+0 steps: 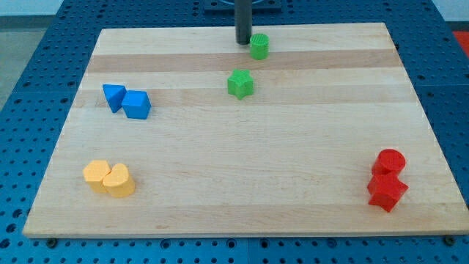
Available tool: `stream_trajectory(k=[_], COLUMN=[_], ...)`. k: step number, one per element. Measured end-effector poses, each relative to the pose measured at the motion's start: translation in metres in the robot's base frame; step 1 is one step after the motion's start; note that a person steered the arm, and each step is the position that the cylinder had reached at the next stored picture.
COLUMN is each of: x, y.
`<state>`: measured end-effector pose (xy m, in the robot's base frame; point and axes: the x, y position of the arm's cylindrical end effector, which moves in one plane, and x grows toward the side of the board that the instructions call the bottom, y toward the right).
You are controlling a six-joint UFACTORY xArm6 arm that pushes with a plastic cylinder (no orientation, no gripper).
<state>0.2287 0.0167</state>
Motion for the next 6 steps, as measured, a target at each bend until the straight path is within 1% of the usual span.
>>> stream_trajectory(k=[1,2,5,6], x=[-0.004,-0.004,0.019,0.019], y=[0.029,0.036,0.019,0.007])
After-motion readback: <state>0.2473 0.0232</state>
